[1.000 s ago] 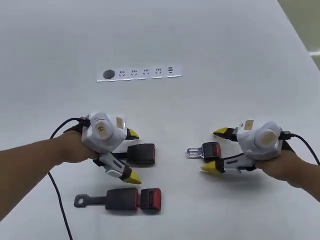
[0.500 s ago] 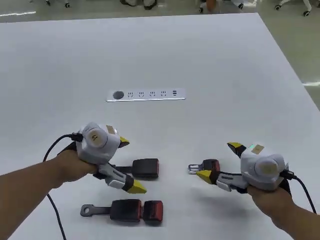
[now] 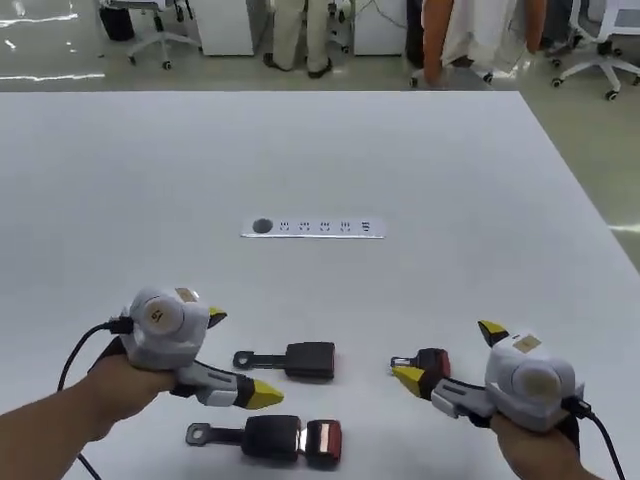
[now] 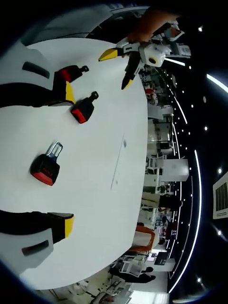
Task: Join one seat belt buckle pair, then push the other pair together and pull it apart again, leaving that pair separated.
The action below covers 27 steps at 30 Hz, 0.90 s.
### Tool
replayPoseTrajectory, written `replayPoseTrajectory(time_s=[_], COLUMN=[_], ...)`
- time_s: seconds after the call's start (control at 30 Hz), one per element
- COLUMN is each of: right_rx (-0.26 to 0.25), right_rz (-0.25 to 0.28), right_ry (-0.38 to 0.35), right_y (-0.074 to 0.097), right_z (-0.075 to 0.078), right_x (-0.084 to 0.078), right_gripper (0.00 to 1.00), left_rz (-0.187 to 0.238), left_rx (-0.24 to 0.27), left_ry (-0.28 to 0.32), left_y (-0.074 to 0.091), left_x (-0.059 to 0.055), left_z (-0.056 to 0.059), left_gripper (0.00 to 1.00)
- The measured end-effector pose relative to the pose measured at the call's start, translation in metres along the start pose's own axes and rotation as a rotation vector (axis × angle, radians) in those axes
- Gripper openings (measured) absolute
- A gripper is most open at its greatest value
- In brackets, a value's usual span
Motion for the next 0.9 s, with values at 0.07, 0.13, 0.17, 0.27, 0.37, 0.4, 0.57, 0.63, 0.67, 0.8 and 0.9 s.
replayPoseTrajectory(time_s=[0.07,0.13,0.17,0.27,0.37,0.4,0.57,0.63,0.67,0.8,0.9], right_rx=[-0.001,-0.006,-0.01,-0.021,-0.03,-0.032,-0.042,-0.051,-0.052,-0.061,-0.067], right_rz=[0.007,0.015,0.022,0.031,0.049,0.053,0.063,0.068,0.071,0.079,0.088], right_ry=[-0.003,-0.007,-0.011,-0.006,-0.012,-0.01,-0.003,-0.002,-0.002,0.0,-0.002], right_y=[0.007,0.008,0.011,0.019,0.03,0.033,0.052,0.057,0.06,0.073,0.082], right_z=[-0.009,-0.01,-0.013,-0.022,-0.031,-0.034,-0.048,-0.049,-0.05,-0.064,-0.071], right_x=[0.004,0.006,0.006,0.007,0.008,0.007,0.002,0.0,-0.001,-0.01,-0.013], right_gripper=[0.92,0.92,0.93,0.94,0.95,0.95,0.96,0.96,0.96,0.96,0.97], left_rz=[0.026,0.035,0.04,0.061,0.087,0.09,0.137,0.152,0.159,0.198,0.221], left_rx=[0.027,0.04,0.048,0.067,0.089,0.093,0.128,0.141,0.148,0.172,0.178], left_ry=[0.031,0.044,0.057,0.082,0.11,0.113,0.141,0.143,0.145,0.158,0.16], left_y=[0.01,0.019,0.023,0.04,0.057,0.06,0.082,0.087,0.091,0.106,0.113], left_x=[-0.005,-0.009,-0.015,-0.018,-0.022,-0.026,-0.031,-0.04,-0.04,-0.044,-0.051], left_z=[-0.001,0.001,0.001,0.014,0.025,0.025,0.034,0.028,0.03,0.033,0.033], left_gripper=[1.0,1.0,1.0,1.0,1.0,1.0,1.0,1.0,1.0,1.0,1.0])
Point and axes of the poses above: the centre of the closed fingertips' face, and the gripper's own axes: y roughly backward along the fingers, z roughly to its right, x roughly out of its top, the point moved 2 cm from there along y, roughly backward along the fingers, and after that the axes turned 10 degrees about -y, right-handed, at the moved point
